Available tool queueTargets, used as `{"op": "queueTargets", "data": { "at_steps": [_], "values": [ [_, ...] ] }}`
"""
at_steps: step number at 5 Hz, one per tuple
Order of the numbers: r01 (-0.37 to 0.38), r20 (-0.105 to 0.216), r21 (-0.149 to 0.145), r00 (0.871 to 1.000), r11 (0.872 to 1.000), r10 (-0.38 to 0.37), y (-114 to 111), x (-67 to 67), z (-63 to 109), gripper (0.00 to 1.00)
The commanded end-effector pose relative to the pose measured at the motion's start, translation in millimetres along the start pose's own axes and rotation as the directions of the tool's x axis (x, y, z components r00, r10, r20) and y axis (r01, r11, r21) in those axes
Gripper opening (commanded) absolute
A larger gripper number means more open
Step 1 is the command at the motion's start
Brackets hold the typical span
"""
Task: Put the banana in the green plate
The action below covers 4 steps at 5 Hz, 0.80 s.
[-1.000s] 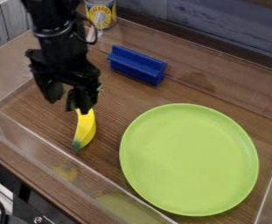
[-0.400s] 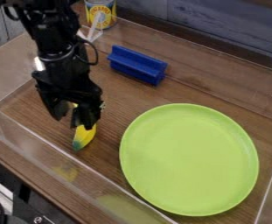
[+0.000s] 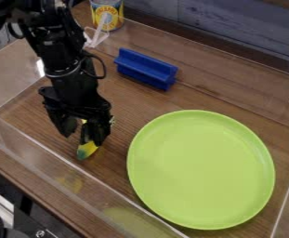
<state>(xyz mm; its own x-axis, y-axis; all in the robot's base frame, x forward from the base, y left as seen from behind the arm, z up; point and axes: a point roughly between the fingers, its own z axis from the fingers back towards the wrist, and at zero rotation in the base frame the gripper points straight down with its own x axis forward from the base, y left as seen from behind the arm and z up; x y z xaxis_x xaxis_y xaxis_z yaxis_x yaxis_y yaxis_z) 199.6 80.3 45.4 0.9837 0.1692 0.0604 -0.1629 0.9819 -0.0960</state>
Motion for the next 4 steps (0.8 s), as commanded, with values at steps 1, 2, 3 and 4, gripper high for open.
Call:
{"op": "queueTargets", "data": {
  "at_steps": [1,2,3,4],
  "values": [
    [-0.005,0.018,-0.011,1.0,1.0,0.005,2.0,4.0,-2.5,1.0],
    [-0.01,0.017,-0.028,1.0,1.0,0.01,2.4,4.9,-7.2,1.0],
    [-0.018,0.018,-0.049,1.0,0.999,0.019,3.1,6.3,-9.2,1.0],
    [-0.025,0.018,-0.068,0.999,0.997,0.026,3.6,8.1,-8.9,1.0]
  ]
}}
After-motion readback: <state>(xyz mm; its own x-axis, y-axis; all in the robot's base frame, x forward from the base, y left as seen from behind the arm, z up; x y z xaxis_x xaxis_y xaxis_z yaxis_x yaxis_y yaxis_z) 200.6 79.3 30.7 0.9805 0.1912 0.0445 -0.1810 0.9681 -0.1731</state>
